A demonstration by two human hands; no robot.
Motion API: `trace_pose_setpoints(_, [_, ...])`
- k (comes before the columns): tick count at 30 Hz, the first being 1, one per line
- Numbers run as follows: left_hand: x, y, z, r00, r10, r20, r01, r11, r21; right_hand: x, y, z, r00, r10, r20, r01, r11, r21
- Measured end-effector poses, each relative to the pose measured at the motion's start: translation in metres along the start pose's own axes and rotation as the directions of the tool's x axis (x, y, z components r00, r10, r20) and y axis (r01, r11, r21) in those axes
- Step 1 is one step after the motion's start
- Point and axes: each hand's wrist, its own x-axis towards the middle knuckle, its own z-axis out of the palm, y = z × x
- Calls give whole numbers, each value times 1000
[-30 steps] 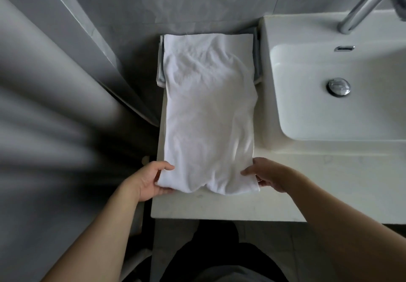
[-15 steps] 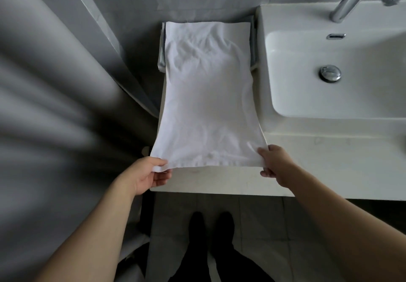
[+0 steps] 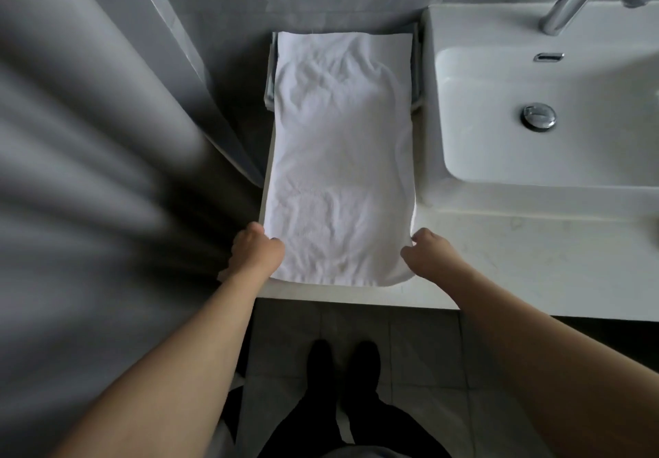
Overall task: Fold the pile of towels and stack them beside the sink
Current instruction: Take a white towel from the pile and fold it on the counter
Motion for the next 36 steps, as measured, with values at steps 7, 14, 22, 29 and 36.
trace_pose_setpoints(7, [7,69,-16,930,355,-93,-350,935,65,21,-49,-49,977,-196,-83,184,974,-132])
trace_pose_setpoints(14, [70,154,-35,760,641,-105,-607,758,238,87,-102,-120,945,-290,-154,254,942,-218])
trace_pose_setpoints(22, [190,254,-52,735,668,-114,-623,732,275,206,-162,-175,916,-323,-238,173,853,-493])
trace_pose_setpoints(29, [241,260,-60,931,95,-352,-96,995,13,258,-162,-155,895,-420,-152,282,794,-538])
trace_pose_setpoints(36, [247,261,-61,887,204,-414,-225,974,-3,284,-172,-154,893,-410,-187,327,875,-356])
